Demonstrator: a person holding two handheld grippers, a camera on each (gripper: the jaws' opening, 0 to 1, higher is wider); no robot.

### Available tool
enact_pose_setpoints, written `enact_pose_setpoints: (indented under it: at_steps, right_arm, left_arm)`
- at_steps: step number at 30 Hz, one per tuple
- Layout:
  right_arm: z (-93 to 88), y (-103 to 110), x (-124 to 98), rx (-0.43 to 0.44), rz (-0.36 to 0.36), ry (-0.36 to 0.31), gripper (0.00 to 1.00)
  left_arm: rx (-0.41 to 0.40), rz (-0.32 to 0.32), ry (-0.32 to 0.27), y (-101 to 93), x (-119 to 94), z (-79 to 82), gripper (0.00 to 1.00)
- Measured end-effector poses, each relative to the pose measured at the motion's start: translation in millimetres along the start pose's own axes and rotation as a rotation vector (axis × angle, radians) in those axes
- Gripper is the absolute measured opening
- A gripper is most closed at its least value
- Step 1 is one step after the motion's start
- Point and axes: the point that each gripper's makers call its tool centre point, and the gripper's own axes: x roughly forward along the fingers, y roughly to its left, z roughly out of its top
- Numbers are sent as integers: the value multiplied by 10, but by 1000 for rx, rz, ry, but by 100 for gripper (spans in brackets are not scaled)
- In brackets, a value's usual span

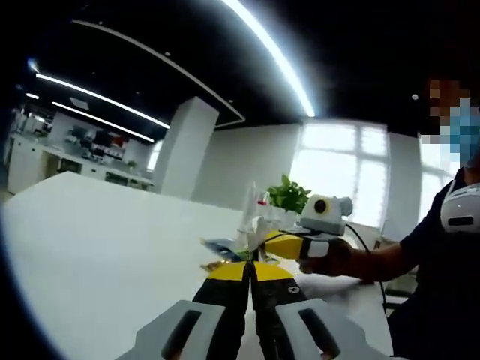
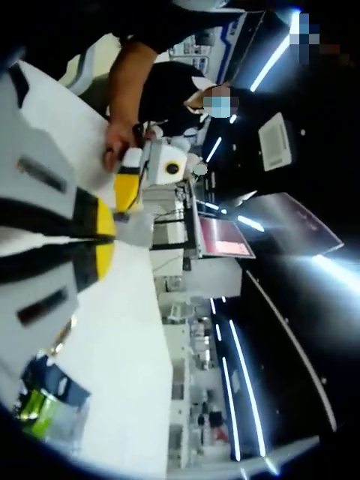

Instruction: Arrange the skincare products in the storage area until every visible bottle or jar stands upright without overlapping.

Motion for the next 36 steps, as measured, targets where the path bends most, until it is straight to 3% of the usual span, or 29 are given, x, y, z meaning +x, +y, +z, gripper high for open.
enact_pose_setpoints:
  at_steps: [17,36]
  right_arm:
    - [11,-277,-78,-24,-67,23,0]
    - [-33,-661,-184,-45,-184,44,0]
  left_arm:
    - [34,47,5,160,222,27,0]
    - [45,75,49,389,622,0,0]
